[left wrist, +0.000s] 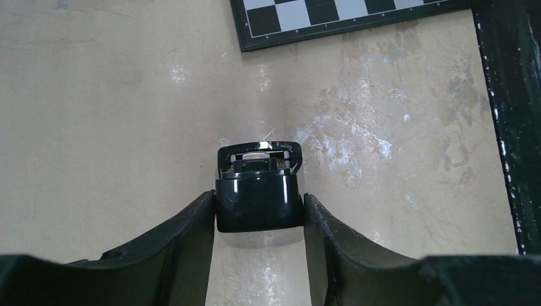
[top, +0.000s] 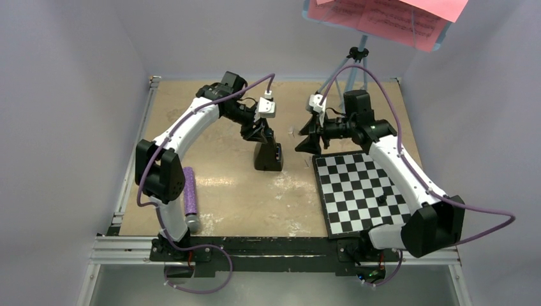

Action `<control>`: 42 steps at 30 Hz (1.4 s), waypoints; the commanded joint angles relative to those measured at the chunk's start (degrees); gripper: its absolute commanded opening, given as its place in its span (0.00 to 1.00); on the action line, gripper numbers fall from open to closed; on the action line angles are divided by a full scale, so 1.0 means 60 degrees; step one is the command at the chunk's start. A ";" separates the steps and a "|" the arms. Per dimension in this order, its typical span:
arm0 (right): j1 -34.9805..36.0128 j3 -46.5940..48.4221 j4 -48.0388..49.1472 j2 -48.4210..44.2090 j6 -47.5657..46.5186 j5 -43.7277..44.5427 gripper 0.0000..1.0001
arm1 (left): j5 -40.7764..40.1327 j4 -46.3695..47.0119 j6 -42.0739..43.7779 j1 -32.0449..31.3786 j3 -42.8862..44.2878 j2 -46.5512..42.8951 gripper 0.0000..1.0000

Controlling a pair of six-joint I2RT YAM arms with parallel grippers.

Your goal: Pack up the instrument practice props

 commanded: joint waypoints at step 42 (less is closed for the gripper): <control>0.2576 -0.3454 1.1925 0.1718 0.3641 0.1072 0.00 | 0.0300 -0.6744 0.7495 0.1233 -0.0357 -0.0589 0.00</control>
